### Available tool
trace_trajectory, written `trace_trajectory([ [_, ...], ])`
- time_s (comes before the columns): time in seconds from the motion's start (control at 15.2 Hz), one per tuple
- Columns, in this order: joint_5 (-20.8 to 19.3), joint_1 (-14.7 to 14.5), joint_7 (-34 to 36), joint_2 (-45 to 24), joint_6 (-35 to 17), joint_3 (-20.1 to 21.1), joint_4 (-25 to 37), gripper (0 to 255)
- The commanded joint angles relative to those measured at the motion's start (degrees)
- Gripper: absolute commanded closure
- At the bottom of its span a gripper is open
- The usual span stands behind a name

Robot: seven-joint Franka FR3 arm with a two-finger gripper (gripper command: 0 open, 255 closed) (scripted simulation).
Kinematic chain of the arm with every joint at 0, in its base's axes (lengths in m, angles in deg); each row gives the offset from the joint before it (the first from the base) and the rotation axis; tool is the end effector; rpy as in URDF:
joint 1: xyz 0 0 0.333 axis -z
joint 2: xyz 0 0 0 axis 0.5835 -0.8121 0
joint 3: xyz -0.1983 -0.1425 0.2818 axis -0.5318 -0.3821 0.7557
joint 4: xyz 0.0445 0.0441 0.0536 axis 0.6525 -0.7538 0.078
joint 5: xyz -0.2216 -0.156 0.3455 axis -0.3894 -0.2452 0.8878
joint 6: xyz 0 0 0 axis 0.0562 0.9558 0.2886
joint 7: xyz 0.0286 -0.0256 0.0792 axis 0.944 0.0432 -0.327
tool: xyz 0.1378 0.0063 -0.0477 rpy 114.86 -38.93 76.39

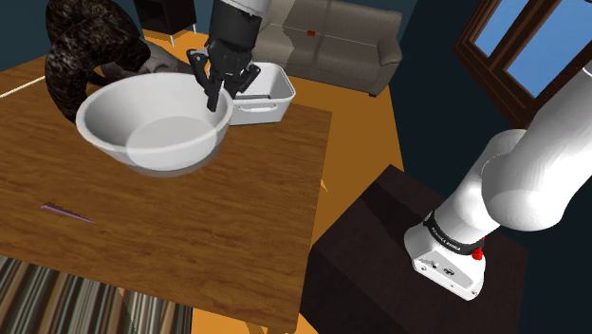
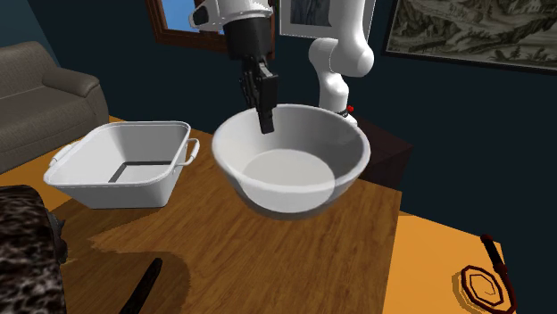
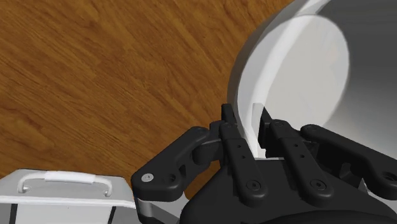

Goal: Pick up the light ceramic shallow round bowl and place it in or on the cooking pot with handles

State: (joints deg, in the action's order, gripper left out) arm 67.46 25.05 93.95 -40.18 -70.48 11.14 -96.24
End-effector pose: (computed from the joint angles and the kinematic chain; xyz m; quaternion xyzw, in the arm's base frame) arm 0.5343 0.3243 0.5174 -0.9839 0.0594 -0.0008 0.1683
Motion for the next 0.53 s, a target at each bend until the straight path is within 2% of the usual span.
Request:
trace_trajectory([
  [0.0, 0.2, 1.1, -2.0, 0.0, 1.2, -1.1, 0.7, 255],
  [0.46, 0.3, 5.7, -10.2, -3.0, 5.7, -5.6, 5.4, 255],
])
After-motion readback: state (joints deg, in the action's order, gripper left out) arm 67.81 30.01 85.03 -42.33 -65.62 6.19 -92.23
